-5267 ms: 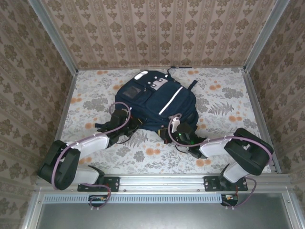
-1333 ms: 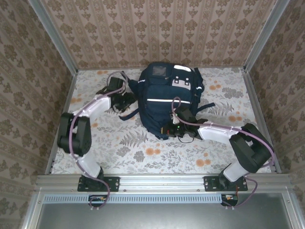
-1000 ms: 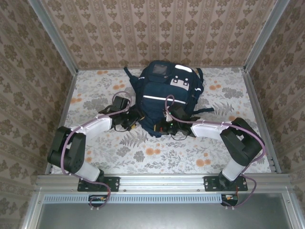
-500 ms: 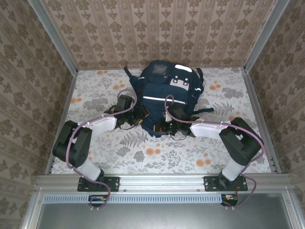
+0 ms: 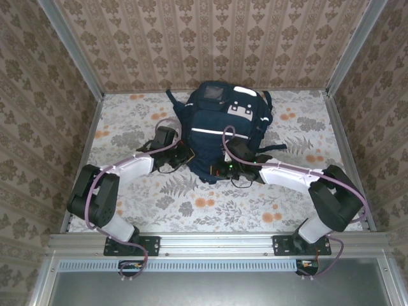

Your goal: Pack the student bag

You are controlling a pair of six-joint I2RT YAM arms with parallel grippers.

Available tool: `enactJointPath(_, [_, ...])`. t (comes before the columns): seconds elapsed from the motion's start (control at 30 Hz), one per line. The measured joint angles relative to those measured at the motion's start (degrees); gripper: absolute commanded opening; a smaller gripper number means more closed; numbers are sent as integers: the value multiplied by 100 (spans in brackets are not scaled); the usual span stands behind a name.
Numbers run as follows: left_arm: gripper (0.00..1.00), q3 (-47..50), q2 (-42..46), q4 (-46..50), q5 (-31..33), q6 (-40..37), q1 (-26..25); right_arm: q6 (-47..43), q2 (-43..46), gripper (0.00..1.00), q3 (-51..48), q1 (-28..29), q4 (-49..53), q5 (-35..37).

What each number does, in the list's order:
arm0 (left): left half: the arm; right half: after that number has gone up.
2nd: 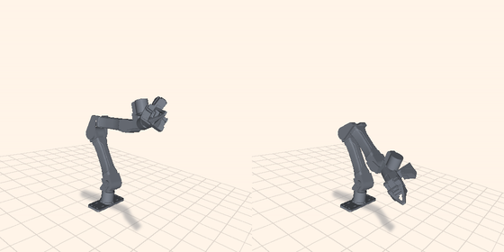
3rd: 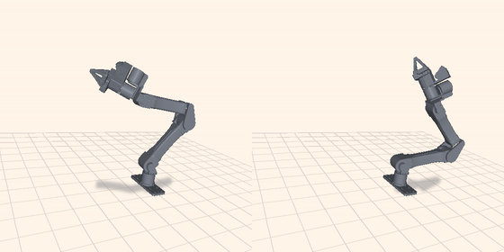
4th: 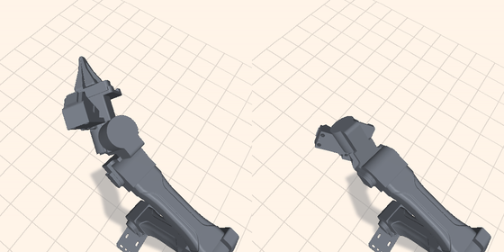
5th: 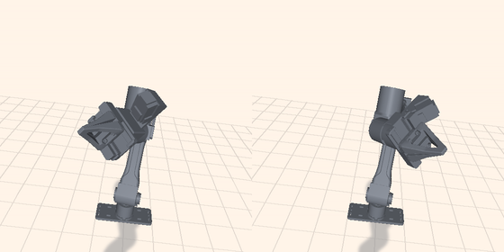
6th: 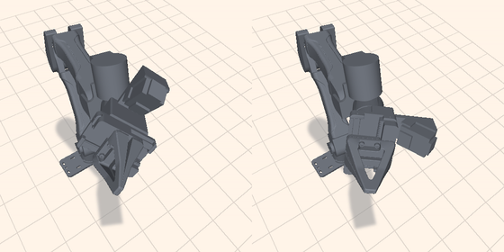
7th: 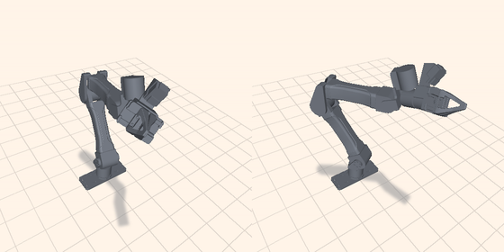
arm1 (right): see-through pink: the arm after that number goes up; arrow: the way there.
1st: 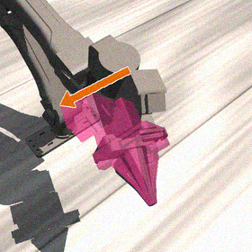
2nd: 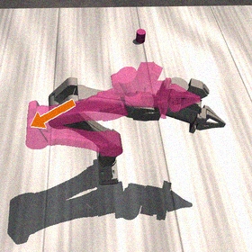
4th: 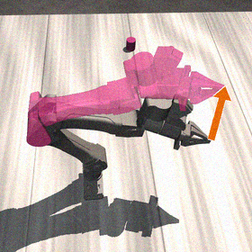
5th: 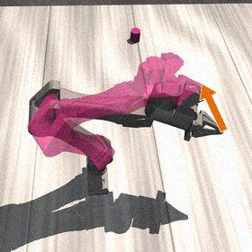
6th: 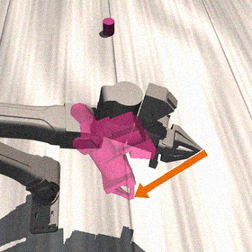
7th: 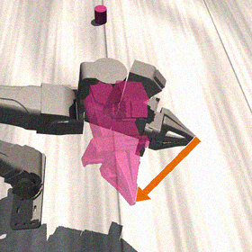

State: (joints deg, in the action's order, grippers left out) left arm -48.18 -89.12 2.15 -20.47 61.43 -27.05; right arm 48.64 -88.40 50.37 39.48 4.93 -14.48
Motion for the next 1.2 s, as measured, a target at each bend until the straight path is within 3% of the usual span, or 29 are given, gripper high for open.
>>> enactJointPath(0.27, [0,0,144,160,-103,2,166,-219,431,0,-295,-37,184,372])
enactJointPath(0.7, [0,7,389,302,-313,0,278,-682,1102,0,-741,-459,179,245])
enactJointPath(1.2, [0,-190,501,931,-332,-247,579,-1316,1228,1,-839,-1165,605,223])
